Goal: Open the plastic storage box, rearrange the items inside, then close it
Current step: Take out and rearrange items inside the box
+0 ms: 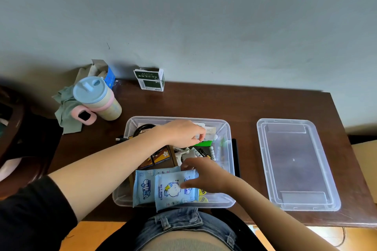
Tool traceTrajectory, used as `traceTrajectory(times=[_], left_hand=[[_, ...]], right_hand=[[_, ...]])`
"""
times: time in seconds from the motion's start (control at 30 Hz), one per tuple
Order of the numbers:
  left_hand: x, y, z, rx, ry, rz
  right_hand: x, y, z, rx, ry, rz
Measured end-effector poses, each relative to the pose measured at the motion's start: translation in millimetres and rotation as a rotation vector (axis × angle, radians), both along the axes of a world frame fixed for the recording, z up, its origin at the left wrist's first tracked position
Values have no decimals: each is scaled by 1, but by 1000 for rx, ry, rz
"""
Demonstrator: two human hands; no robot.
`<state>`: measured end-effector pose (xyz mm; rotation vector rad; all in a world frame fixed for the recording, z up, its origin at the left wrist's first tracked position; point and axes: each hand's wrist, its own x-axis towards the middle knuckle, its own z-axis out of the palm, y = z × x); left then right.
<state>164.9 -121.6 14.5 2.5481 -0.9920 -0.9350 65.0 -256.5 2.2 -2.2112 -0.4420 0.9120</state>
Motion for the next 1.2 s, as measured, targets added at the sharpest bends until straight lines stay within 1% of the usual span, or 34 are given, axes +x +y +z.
traceTrajectory(times=[0.13,0.23,0.4,0.47,0.57,0.63,0.73,0.8,0.93,1.03,1.1,1.13,1.2], left_hand=[[0,-2,0,11,41,-7],[-1,-3,1,38,81,-20],[-1,-6,0,130,181,-69],[0,-6,-1,160,188,-83],[2,-5,-2,157,183,-65],[2,-5,-2,148,167,-48],[3,-6,-2,132,143,-24],[3,-8,-2,85,108,-5],[7,-13,-3,42,6,24],[9,-13,-6,56,-15,24],[9,-12,-7,71,-14,13],[9,-12,-9,70,-27,17],[9,-13,-12,61,-127,58]], right_hand=[[0,-10,1,64,159,-101],[1,-16,2,16,193,-117],[5,-22,0,-44,154,-84],[7,-23,1,-86,132,-54],[13,-30,9,-189,77,-9],[19,-38,16,-298,4,-17],[23,-45,24,-526,-111,-19],[22,-40,24,-622,-137,11],[9,-11,7,-700,-71,202],[3,1,-17,-739,-18,353],[6,1,-30,-757,-19,383],[9,0,-35,-763,-51,385],[19,0,-42,-781,-143,307]])
